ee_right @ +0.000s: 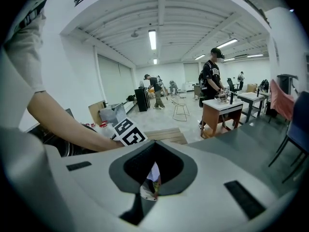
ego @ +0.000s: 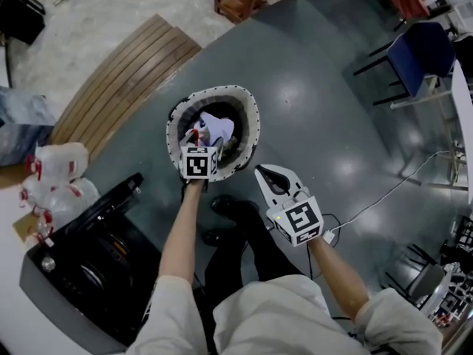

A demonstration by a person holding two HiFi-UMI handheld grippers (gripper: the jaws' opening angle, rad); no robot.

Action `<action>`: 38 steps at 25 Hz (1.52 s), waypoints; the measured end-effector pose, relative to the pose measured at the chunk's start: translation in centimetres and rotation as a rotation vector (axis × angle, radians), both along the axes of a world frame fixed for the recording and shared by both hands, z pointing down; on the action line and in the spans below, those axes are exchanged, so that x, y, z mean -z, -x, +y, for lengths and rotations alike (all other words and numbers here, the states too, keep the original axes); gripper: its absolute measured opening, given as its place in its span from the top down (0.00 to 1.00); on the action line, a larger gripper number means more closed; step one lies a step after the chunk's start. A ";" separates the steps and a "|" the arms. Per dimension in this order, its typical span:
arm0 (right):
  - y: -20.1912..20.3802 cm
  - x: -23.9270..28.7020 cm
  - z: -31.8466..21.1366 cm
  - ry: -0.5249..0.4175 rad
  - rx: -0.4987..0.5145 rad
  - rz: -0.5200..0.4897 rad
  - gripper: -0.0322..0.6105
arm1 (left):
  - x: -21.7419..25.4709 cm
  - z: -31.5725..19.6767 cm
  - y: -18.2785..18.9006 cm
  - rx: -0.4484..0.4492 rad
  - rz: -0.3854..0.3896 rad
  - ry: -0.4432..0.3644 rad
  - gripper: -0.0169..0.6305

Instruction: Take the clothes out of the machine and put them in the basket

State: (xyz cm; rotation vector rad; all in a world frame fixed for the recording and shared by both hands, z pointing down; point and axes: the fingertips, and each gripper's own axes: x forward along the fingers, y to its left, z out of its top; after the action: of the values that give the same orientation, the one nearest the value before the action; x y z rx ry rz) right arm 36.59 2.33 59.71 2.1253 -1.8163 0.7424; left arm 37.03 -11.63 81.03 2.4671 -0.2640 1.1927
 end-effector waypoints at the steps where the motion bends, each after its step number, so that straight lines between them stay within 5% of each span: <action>1: -0.1 -0.1 0.2 0.005 -0.003 -0.002 0.92 | -0.5 0.2 0.3 -0.004 -0.015 0.001 0.42; 5: 0.1 -0.7 0.6 0.021 -0.005 -0.006 0.92 | -1.0 0.3 1.2 -0.026 -0.029 -0.050 0.42; 16: 1.7 0.7 -1.8 -0.004 0.050 0.000 0.92 | 4.5 -0.8 2.0 0.048 0.106 -0.107 0.45; 20: 2.5 1.8 -2.8 -0.013 0.077 0.008 0.92 | 7.8 -1.9 3.4 0.105 0.142 -0.185 0.89; 25: 3.5 3.6 -3.8 -0.034 0.123 0.015 0.92 | 12.3 -2.0 5.4 0.157 0.234 -0.180 0.95; 30: 6.0 6.1 -5.6 -0.059 0.192 0.017 0.92 | 18.8 -3.1 9.7 0.246 0.313 -0.228 0.95; 38: 13.8 9.5 -10.6 -0.117 0.379 0.005 0.92 | 29.3 -4.7 22.0 0.495 0.416 -0.346 0.95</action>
State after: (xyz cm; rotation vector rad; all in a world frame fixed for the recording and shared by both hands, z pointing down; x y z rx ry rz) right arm 22.84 -8.25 50.25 1.7599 -2.2173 0.5471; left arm 15.03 -16.33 51.70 2.6299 -0.9556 0.4456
